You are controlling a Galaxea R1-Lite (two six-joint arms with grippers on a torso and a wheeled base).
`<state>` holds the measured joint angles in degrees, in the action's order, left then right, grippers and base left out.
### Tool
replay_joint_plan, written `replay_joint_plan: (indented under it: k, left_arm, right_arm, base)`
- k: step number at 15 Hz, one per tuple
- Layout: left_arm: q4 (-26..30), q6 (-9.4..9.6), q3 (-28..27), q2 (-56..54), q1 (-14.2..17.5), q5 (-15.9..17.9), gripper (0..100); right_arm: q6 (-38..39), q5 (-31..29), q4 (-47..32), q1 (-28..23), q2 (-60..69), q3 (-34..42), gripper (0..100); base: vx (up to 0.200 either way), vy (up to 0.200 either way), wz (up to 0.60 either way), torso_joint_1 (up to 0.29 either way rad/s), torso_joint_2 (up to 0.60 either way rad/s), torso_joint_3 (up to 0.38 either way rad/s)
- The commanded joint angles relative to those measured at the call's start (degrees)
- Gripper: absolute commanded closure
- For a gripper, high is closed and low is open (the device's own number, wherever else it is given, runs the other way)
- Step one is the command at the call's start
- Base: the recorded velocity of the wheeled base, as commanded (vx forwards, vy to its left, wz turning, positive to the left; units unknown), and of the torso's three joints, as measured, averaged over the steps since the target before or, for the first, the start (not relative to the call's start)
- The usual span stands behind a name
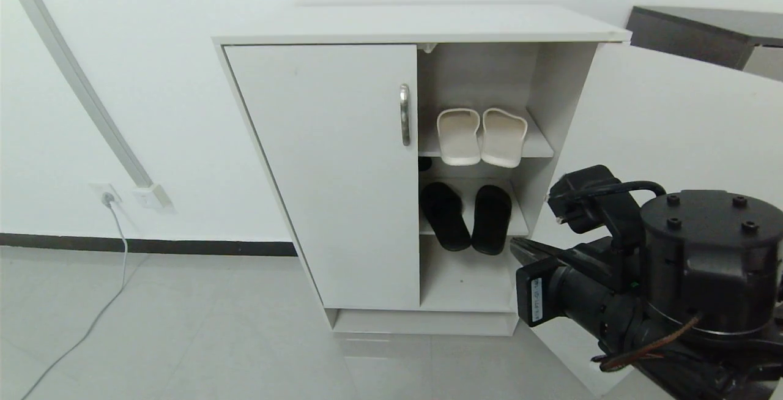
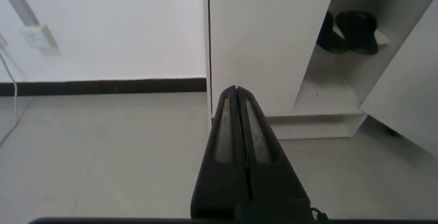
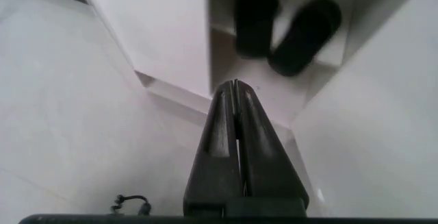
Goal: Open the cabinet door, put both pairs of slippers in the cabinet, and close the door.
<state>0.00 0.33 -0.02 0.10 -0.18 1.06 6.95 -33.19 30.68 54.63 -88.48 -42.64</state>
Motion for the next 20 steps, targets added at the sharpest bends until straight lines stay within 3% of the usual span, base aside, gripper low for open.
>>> replay_joint_plan:
  k: [1, 20]
  left_arm:
    - [0.0, 0.02, 0.02, -0.01, 0.01, -0.01, 100]
    - [0.0, 0.02, 0.02, -0.01, 0.01, -0.01, 100]
  right_arm:
    - [-0.01, -0.03, -0.1, -0.13, -0.2, 0.02, 100]
    - [-0.18, 0.06, -0.19, -0.13, -0.2, 0.19, 100]
  base:
    - [0.0, 0.0, 0.0, 0.027, -0.52, -0.354]
    - [0.0, 0.0, 0.0, 0.17, -0.49, -0.325]
